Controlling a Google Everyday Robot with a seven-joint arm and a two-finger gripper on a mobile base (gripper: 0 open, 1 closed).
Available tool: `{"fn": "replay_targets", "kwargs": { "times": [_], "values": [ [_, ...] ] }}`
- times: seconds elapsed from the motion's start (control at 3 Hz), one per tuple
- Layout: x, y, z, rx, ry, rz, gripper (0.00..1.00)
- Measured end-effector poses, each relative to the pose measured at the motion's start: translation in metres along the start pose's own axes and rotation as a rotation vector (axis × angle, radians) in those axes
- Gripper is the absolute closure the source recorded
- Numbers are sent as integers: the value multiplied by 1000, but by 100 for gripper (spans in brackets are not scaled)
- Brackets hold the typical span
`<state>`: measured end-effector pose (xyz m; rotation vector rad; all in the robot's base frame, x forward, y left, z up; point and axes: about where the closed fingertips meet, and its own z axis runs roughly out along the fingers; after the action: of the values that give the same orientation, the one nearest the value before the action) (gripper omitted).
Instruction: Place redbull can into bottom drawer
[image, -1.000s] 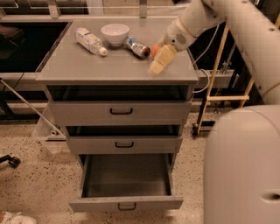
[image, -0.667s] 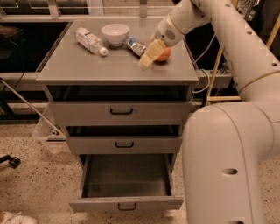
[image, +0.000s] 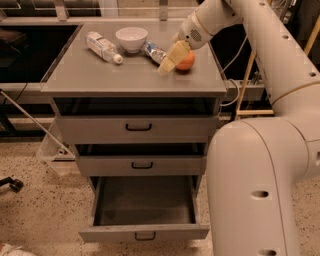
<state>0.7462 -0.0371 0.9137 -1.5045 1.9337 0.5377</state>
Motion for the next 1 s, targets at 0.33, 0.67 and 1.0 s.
{"fn": "replay_targets", "kwargs": {
  "times": [0.33,0.67,1.0],
  "values": [
    [-10,-23,21,60,-18,28,0],
    [-20,-65,55,159,-42,118,0],
    [-24,-97,78,246,-53,211,0]
  ]
}}
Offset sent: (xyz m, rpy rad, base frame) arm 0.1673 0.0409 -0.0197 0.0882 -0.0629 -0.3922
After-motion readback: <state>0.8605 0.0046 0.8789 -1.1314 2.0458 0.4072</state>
